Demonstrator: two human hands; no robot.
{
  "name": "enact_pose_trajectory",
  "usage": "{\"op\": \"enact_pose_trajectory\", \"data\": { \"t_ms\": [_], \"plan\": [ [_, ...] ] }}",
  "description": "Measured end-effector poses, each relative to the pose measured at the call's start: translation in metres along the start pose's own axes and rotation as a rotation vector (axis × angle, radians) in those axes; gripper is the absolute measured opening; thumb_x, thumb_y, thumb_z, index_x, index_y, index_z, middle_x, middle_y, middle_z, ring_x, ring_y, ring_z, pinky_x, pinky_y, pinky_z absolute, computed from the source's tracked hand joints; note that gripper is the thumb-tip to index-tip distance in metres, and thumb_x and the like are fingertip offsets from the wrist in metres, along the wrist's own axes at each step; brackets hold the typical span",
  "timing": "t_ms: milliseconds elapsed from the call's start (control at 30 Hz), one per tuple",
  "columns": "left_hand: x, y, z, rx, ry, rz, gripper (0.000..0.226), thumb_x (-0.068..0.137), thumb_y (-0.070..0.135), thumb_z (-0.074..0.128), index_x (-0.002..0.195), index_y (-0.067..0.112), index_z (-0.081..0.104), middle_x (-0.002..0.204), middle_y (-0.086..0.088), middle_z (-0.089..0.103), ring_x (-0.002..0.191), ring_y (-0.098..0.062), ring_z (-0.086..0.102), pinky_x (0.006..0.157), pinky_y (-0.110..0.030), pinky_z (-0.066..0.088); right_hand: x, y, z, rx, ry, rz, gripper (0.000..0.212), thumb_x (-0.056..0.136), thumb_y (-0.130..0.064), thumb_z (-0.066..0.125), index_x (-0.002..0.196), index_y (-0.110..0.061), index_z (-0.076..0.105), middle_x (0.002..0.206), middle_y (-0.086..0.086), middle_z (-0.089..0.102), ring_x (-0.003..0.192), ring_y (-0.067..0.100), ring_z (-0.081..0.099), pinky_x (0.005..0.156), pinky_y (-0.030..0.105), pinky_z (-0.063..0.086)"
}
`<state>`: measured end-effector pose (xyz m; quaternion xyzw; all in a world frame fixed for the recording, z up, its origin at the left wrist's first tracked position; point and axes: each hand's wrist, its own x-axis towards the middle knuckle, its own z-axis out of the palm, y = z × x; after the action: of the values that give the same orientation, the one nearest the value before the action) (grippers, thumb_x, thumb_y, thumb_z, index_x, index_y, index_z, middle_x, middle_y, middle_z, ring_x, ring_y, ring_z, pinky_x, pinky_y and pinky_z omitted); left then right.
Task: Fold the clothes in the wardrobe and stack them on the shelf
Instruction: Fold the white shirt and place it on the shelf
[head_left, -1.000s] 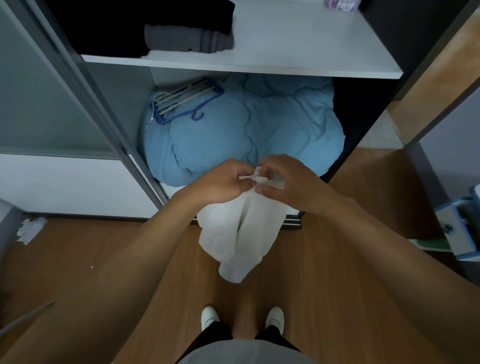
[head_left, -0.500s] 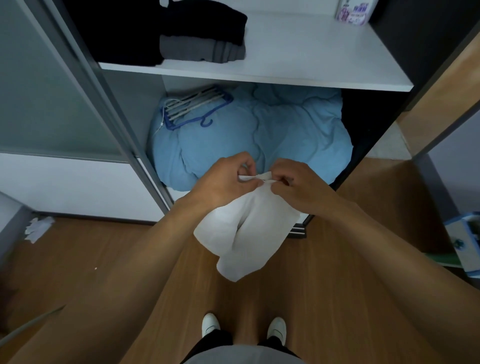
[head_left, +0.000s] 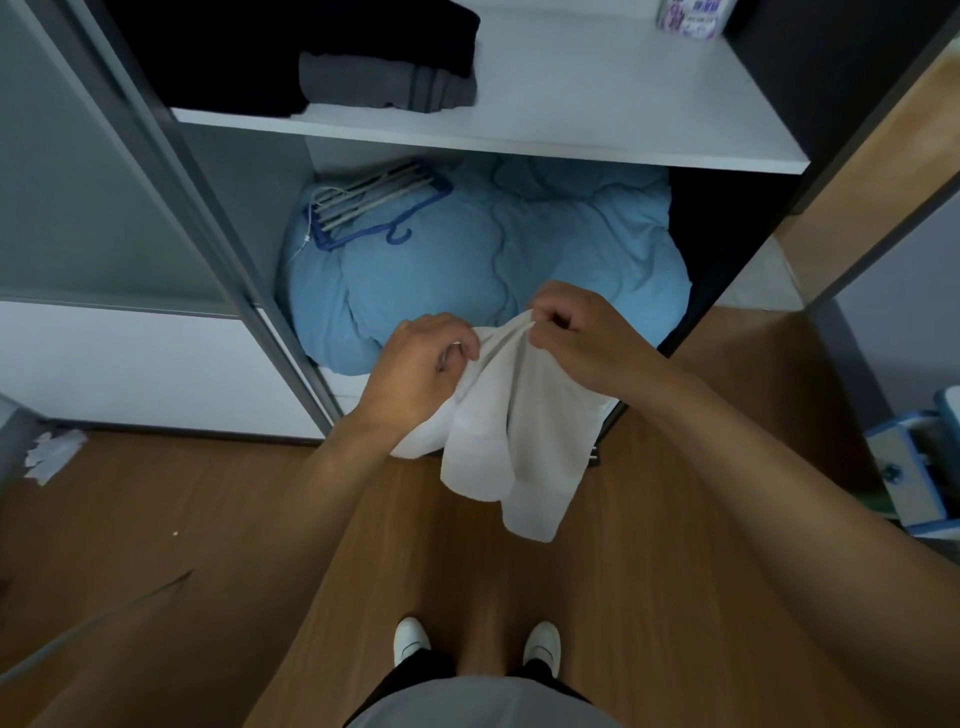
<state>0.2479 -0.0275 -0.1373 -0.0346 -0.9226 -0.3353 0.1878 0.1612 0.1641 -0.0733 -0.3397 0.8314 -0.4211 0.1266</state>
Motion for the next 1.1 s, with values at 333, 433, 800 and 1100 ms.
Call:
{"op": "enact_pose_trajectory", "data": {
  "t_ms": [333,433,800,1100],
  "plan": [
    [-0.008,0.002,0.028,0.141,-0.327,-0.291,0.053,0.081,0.066,0.057,0.106,0.022,0.074,0.113,0.002,0.066,0.113,-0.019,0.053,0.098,-0.04,0.044,0.012,0.0,0.003,0.051,0.105,0.119,0.03,0.088,-0.01,0.054,0.063,-0.014,0.038,0.062,-0.001,0.036,0.055,0.004,0.032,0.053,0.019,0.028],
    [-0.009,-0.002,0.036,0.132,-0.236,-0.38,0.025,0.09,0.027,0.062,0.09,0.004,0.072,0.096,-0.011,0.068,0.098,-0.029,0.06,0.085,-0.04,0.05,0.012,-0.002,0.0,0.06,0.108,0.106,0.034,0.087,-0.01,0.055,0.059,-0.017,0.036,0.057,-0.005,0.035,0.051,0.003,0.033,0.049,0.015,0.027],
    [-0.004,-0.033,0.001,-0.029,0.124,-0.467,0.029,0.083,-0.01,0.044,0.084,-0.001,0.071,0.087,-0.018,0.069,0.095,-0.03,0.061,0.107,-0.016,0.035,-0.004,0.014,-0.003,-0.165,-0.269,0.145,0.048,0.088,-0.002,0.056,0.13,-0.025,0.059,0.101,-0.009,0.059,0.082,0.004,0.053,0.067,0.003,0.039],
    [-0.036,-0.051,0.01,-0.111,-0.214,-0.483,0.02,0.088,-0.005,0.039,0.069,-0.008,0.045,0.066,-0.013,0.043,0.061,-0.02,0.042,0.059,-0.03,0.031,-0.004,0.016,0.013,-0.359,-0.372,0.192,0.04,0.084,0.012,0.039,0.1,0.002,0.074,0.096,0.019,0.071,0.088,0.031,0.064,0.076,0.036,0.051]
  ]
}}
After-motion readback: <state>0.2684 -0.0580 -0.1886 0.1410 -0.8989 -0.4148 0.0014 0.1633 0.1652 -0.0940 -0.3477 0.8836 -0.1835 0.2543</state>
